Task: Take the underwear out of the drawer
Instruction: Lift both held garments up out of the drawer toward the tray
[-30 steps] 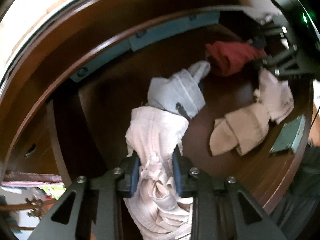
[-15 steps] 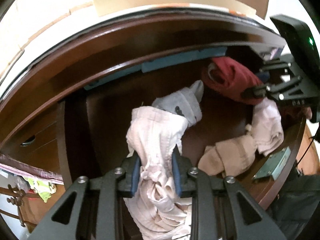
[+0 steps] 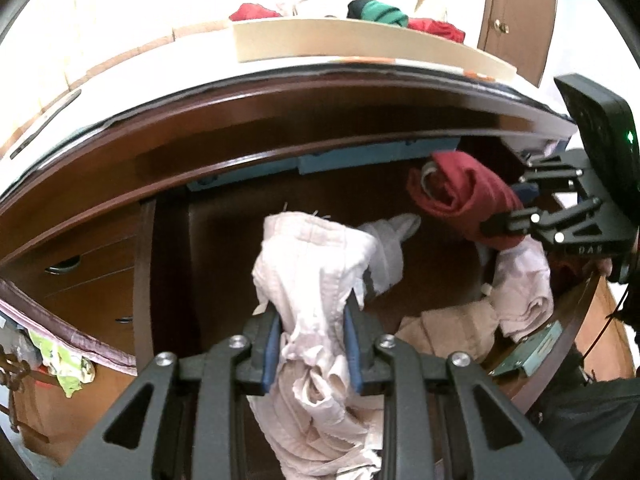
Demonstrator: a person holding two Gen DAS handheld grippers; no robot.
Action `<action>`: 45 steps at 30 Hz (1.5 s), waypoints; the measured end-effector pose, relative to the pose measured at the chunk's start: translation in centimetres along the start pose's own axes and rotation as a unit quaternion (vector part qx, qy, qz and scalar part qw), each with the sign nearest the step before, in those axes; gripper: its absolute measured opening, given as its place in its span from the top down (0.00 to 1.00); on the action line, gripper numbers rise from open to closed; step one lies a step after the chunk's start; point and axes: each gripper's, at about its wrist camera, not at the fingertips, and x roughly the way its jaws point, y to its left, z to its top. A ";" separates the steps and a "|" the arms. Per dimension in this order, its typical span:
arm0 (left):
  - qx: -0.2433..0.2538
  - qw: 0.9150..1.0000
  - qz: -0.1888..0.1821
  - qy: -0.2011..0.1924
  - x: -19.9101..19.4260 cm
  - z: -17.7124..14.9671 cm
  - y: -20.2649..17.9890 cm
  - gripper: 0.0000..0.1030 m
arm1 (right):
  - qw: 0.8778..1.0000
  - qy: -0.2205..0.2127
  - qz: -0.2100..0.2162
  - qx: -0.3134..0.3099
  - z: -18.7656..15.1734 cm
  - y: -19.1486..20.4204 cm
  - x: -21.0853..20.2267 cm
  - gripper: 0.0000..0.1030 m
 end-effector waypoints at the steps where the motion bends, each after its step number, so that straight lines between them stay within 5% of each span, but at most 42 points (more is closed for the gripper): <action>1: -0.002 1.000 0.000 -0.003 -0.2 0.0 0.1 0.75 | 1.000 -0.003 0.003 0.000 0.0 0.0 -0.1 0.71; 17: -0.026 0.998 -0.008 -0.054 -0.7 0.7 -0.6 0.75 | 0.994 -0.065 0.071 0.043 -1.2 -1.3 -2.0 0.71; 29: -0.035 0.994 -0.008 -0.107 -2.5 0.9 -1.1 0.75 | 0.992 -0.091 0.078 0.046 -2.1 -1.6 -2.9 0.71; 45: -0.036 0.991 -0.001 -0.125 -3.3 1.1 -1.3 0.75 | 0.983 -0.148 0.101 0.045 -2.8 -1.6 -4.5 0.71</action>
